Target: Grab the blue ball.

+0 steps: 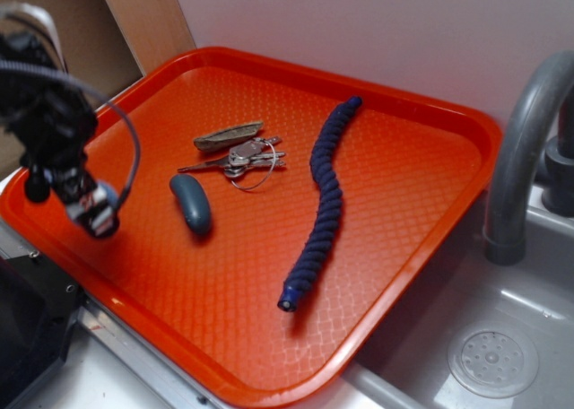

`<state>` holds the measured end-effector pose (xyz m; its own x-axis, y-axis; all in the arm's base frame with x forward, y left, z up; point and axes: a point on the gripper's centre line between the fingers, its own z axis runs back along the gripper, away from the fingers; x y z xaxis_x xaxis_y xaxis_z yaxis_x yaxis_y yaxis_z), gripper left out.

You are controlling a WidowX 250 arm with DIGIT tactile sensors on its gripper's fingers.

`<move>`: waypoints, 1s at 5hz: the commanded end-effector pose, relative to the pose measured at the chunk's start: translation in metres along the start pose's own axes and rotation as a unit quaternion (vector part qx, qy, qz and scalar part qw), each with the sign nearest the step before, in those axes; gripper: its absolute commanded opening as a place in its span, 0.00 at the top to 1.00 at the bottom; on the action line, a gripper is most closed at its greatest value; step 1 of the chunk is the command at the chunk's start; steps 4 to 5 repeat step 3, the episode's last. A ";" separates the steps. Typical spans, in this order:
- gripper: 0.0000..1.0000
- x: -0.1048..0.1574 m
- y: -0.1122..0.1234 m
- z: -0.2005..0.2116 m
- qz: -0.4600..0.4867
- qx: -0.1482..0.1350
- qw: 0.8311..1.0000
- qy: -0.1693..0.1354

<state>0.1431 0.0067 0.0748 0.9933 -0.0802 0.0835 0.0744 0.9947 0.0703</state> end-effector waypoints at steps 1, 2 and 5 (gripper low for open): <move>1.00 0.041 0.007 0.100 0.054 0.023 0.998 -0.008; 1.00 0.053 0.014 0.149 0.084 0.022 0.996 -0.006; 1.00 0.053 0.018 0.159 0.083 0.018 0.996 -0.011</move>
